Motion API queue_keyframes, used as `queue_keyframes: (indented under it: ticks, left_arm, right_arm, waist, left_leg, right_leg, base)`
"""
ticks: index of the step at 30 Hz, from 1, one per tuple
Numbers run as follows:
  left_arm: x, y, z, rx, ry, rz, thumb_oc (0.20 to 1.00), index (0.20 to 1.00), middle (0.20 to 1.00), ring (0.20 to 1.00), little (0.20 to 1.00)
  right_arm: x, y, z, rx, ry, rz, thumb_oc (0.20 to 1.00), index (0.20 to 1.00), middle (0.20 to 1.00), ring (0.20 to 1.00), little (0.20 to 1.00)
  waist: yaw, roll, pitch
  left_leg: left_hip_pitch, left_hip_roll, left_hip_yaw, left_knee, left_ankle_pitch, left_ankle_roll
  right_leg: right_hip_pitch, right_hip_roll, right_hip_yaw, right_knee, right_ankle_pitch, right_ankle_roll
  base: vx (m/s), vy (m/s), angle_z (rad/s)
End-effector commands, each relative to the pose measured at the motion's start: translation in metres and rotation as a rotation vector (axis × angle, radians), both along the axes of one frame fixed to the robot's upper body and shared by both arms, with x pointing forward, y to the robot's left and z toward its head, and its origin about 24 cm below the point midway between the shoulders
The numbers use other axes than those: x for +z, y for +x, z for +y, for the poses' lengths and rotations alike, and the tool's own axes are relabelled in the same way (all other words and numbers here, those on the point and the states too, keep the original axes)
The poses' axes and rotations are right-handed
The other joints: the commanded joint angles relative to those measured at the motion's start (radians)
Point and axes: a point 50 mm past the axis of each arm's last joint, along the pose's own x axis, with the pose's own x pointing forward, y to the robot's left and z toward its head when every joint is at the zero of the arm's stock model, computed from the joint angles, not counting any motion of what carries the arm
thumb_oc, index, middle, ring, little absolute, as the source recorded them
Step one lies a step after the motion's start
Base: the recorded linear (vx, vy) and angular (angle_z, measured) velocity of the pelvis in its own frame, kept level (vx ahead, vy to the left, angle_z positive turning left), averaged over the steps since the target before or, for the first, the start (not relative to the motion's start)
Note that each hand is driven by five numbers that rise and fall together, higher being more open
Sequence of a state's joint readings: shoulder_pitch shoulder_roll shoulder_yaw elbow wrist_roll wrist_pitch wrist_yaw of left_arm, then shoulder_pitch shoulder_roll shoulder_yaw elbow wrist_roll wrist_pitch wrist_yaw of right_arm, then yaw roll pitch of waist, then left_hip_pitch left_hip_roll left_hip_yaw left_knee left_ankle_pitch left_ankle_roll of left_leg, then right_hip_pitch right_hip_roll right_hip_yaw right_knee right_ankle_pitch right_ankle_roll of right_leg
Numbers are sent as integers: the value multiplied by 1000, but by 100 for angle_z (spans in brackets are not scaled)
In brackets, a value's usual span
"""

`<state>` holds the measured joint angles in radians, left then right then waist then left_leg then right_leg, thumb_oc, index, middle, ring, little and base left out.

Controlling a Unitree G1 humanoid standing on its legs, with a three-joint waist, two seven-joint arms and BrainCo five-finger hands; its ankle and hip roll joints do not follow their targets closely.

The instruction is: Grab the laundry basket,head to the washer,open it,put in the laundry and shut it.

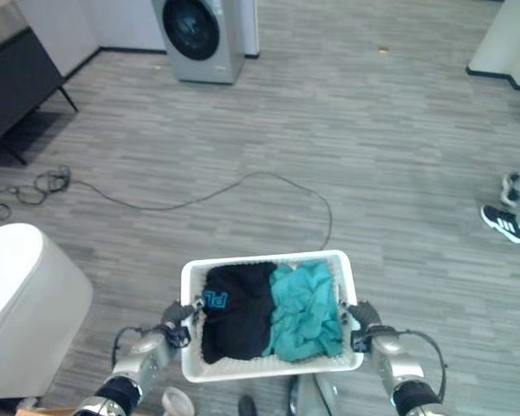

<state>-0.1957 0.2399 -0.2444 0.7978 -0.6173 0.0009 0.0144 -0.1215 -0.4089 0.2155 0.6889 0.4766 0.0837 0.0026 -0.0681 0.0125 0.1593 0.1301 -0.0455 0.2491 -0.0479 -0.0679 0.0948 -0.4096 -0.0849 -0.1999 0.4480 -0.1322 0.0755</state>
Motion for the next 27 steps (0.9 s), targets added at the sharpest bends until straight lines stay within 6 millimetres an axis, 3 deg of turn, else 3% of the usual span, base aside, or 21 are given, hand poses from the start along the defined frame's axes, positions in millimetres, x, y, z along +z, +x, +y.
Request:
queue_keyframes:
  ticks: [1,5,7,8,9,11,13,15,18,20,21,22,25,27]
  left_arm:
    - [27,25,19,33,44,-142,200,200,200,200,200]
    - [26,25,19,17,56,-138,200,200,200,200,200]
    - [21,21,17,5,59,-117,200,200,200,200,200]
    - [16,19,14,8,44,-92,200,200,200,200,200]
    - [11,15,7,1,20,-71,200,200,200,200,200]
    - [4,10,1,-20,11,-36,200,200,200,200,200]
    - [2,10,-2,-41,9,-23,200,200,200,200,200]
    - [1,10,-1,-32,14,-13,200,200,200,200,200]
    - [2,13,-5,-42,9,-17,200,200,200,200,200]
    - [3,12,-4,-35,7,-30,200,200,200,200,200]
    - [3,12,-4,-35,7,-30,200,200,200,200,200]
    - [3,10,-2,-42,18,-29,200,200,200,200,200]
    - [6,10,5,-26,28,-47,200,200,200,200,200]
    - [3,7,10,-13,38,-30,200,200,200,200,200]
  right_arm:
    - [38,36,11,79,131,-228,200,200,200,200,200]
    - [39,32,2,56,116,-229,200,200,200,200,200]
    - [38,25,-8,46,92,-216,200,200,200,200,200]
    - [37,20,-14,36,103,-206,200,200,200,200,200]
    - [36,15,-22,12,97,-200,200,200,200,200,200]
    - [38,11,-32,-8,78,-200,200,200,200,200,200]
    - [38,7,-39,-29,65,-199,200,200,200,200,200]
    - [39,5,-43,-26,41,-191,200,200,200,200,200]
    - [40,4,-47,-24,15,-181,200,200,200,200,200]
    - [40,4,-46,-10,3,-184,200,200,200,200,200]
    - [40,4,-46,-10,4,-184,200,200,200,200,200]
    - [38,6,-40,19,4,-183,200,200,200,200,200]
    - [39,11,-33,55,-14,-189,200,200,200,200,200]
    - [36,14,-28,75,-8,-175,200,200,200,200,200]
  waist:
    - [-28,-24,-14]
    - [-68,-24,-20]
    - [-113,-20,-33]
    - [-147,-16,-56]
    - [-160,-3,-64]
    - [-167,-7,-64]
    - [-161,-35,-51]
    - [-149,-63,-30]
    - [-138,-65,-16]
    - [-112,-46,1]
    - [-111,-47,-1]
    - [-75,-39,14]
    - [-32,-29,18]
    - [-13,-26,3]
  left_leg:
    - [-37,-22,-22,118,-64,-96]
    - [30,-28,-57,126,-86,-120]
    - [103,-31,-103,137,-108,-132]
    - [152,-29,-138,171,-100,-153]
    - [121,-15,-160,297,-21,-196]
    - [31,10,-162,526,139,-264]
    - [-73,47,-111,701,189,-284]
    - [-146,99,-14,823,182,-284]
    - [-209,92,2,736,151,-265]
    - [-317,110,37,518,112,-219]
    - [-317,109,39,513,115,-218]
    - [-385,134,4,316,125,-182]
    - [-410,168,-59,43,203,-187]
    - [-417,193,-66,54,227,-194]
  right_leg:
    - [159,-25,-21,-316,174,93]
    - [117,-34,-18,-436,243,112]
    - [85,-19,85,-407,275,119]
    - [91,20,166,-358,285,99]
    - [125,47,180,-351,283,68]
    - [179,51,155,-345,249,25]
    - [242,35,146,-359,211,-9]
    - [281,34,133,-337,161,-38]
    - [303,43,130,-317,133,-41]
    - [343,76,132,-304,78,-30]
    - [340,75,133,-304,79,-29]
    - [388,93,155,-294,45,-22]
    - [469,114,208,-300,-21,-17]
    - [521,116,241,-306,-40,-14]
  base:
    - [596,-10,33]
    - [398,-35,40]
    - [782,-112,81]
    - [810,-230,142]
    - [770,-300,121]
    - [436,-300,42]
    - [304,-282,40]
    - [292,-285,15]
    - [248,-105,-5]
    - [435,-76,-9]
    - [466,1,-1]
    - [495,44,-22]
    - [589,77,-68]
    - [575,82,-79]
